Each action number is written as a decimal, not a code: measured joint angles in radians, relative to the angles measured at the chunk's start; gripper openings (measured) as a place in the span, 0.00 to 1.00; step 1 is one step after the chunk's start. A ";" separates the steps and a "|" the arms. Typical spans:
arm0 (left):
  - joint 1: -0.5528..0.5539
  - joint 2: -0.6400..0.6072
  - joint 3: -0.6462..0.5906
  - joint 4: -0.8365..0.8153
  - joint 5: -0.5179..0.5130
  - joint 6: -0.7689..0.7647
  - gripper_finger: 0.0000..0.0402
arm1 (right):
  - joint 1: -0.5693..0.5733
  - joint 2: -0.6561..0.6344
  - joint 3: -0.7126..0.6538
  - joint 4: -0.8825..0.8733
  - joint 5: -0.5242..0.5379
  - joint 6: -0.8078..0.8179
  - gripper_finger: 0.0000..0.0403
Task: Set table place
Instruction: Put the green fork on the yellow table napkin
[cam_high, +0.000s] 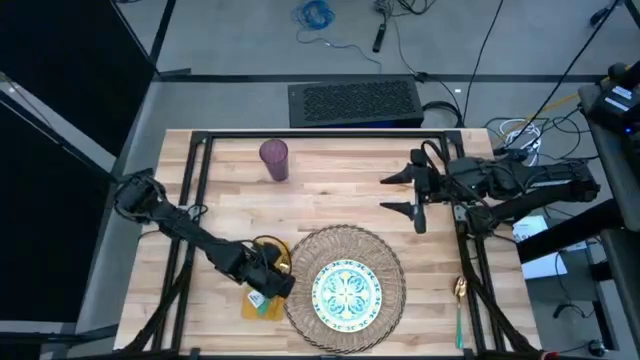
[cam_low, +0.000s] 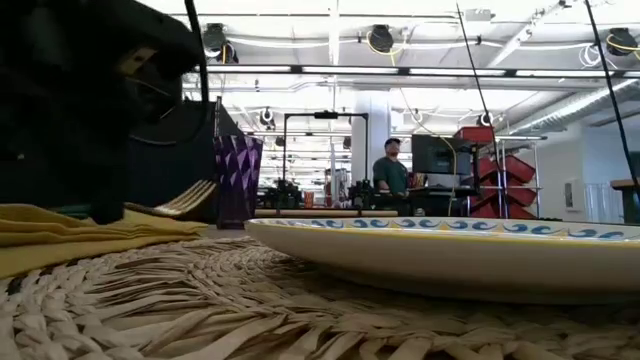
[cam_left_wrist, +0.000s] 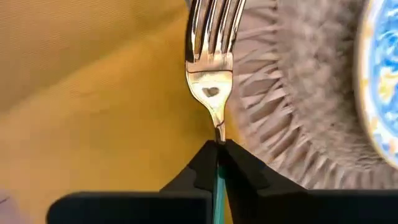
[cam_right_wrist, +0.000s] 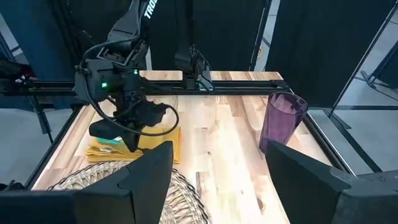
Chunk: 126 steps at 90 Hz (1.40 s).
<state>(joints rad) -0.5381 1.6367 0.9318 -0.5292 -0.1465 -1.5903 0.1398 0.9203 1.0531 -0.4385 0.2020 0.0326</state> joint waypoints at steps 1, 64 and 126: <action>0.000 0.000 0.003 -0.010 0.000 0.000 0.00 | 0.000 0.000 0.000 0.000 0.000 0.000 0.60; -0.012 0.000 0.010 -0.110 0.014 -0.328 0.00 | 0.050 0.000 0.000 -0.032 -0.054 -0.016 0.60; -0.005 0.020 -0.004 -0.021 -0.054 -0.383 0.00 | 0.094 0.000 0.000 -0.021 -0.046 0.008 0.60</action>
<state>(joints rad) -0.5431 1.6571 0.9276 -0.5501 -0.2003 -1.9728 0.2337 0.9203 1.0534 -0.4595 0.1562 0.0410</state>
